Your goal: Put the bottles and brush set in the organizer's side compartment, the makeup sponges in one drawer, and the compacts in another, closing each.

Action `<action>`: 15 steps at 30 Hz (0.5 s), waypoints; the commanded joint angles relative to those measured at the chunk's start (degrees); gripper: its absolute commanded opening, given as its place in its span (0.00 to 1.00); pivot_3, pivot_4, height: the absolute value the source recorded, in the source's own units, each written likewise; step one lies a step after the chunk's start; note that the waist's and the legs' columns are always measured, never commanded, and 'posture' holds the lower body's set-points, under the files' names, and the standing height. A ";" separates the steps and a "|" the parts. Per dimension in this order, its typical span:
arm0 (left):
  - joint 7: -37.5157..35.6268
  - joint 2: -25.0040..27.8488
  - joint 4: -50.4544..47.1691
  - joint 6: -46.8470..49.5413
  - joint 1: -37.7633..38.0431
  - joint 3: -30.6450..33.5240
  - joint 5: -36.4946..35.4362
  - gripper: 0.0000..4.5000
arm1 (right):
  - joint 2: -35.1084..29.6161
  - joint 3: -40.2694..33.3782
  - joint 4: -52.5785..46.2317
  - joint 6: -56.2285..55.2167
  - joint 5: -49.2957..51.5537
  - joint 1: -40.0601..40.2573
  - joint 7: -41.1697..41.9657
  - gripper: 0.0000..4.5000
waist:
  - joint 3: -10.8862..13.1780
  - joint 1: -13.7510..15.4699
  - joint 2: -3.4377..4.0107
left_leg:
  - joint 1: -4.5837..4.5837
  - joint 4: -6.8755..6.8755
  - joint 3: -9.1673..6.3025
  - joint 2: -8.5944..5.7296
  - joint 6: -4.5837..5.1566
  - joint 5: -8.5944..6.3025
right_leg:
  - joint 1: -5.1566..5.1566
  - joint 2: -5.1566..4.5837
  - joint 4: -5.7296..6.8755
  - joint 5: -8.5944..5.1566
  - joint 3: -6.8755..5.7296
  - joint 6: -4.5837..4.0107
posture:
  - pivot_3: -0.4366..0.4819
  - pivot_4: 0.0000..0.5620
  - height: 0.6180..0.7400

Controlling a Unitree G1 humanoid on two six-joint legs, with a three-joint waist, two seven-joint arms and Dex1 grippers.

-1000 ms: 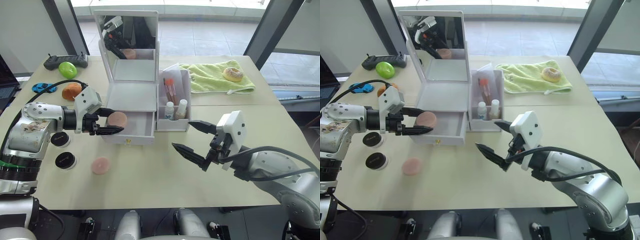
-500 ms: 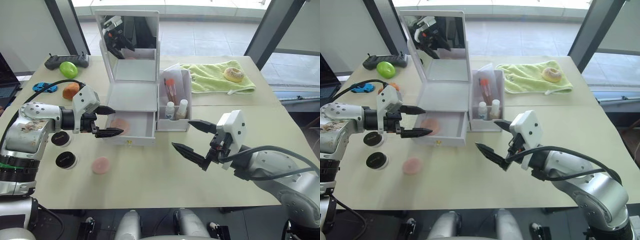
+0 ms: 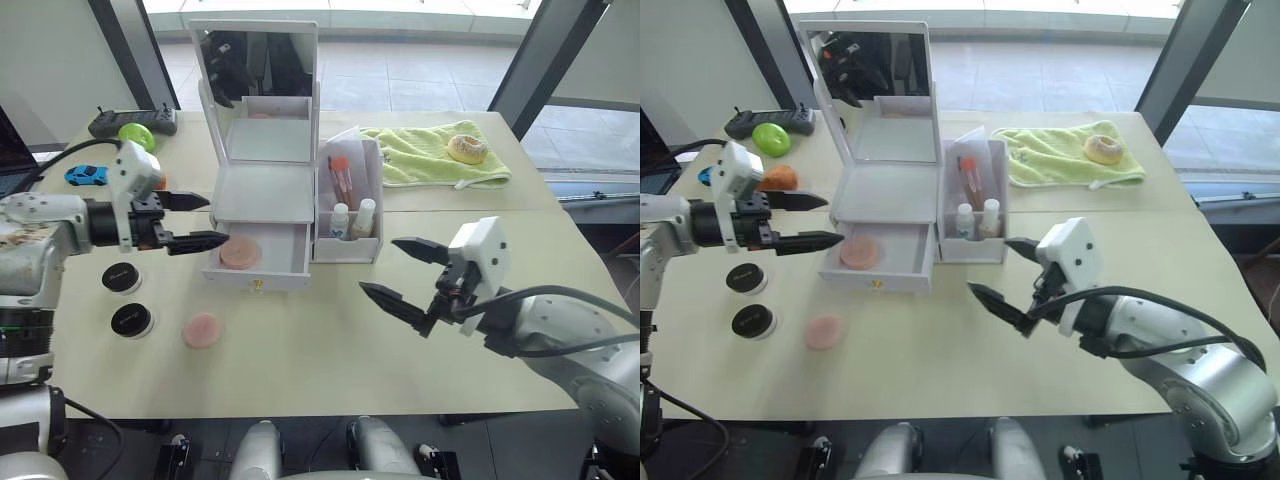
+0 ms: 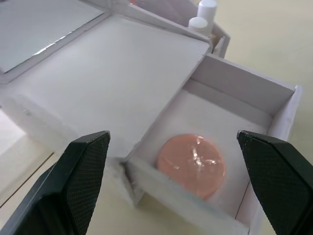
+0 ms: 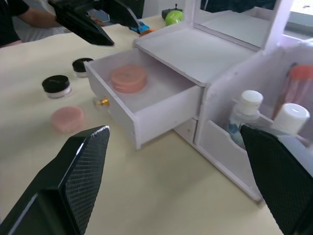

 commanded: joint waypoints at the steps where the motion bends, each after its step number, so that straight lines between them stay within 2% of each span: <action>1: -0.61 3.00 1.37 -1.38 1.54 4.73 -0.75 0.99 | -2.50 -7.48 0.42 -1.74 0.05 3.34 2.75 1.00 | 0.00 0.01 0.00 | 0.00 0.00 0.01 0.00 0.00 0.00 | 0.00 0.00 0.01 0.00 0.00 0.00 | 0.48 0.27 1.00; 6: -0.18 6.82 0.22 -3.02 12.49 11.40 0.22 0.99 | -3.96 -19.93 2.38 -2.38 -0.11 14.19 7.68 1.00 | -0.04 0.05 0.05 | 0.02 -0.03 0.02 0.02 0.00 0.00 | 0.02 -0.02 0.00 -0.01 0.00 -0.01 | 0.48 0.27 1.00; 11: 2.46 9.67 7.77 -9.42 25.19 20.40 4.57 0.99 | -1.23 -35.20 5.83 -5.36 -0.14 26.85 14.93 1.00 | -0.07 0.10 -0.01 | 0.12 -0.11 0.05 0.08 -0.01 0.00 | 0.03 -0.01 0.01 -0.04 0.00 -0.05 | 0.48 0.27 1.00; 15: 4.42 12.90 18.87 -17.86 31.29 22.94 9.50 0.99 | -0.12 -45.68 10.20 -6.88 -0.36 36.10 21.82 1.00 | -0.08 0.18 -0.04 | 0.28 -0.24 0.14 0.08 -0.02 -0.01 | 0.09 -0.07 -0.03 -0.10 0.02 -0.12 | 0.48 0.27 1.00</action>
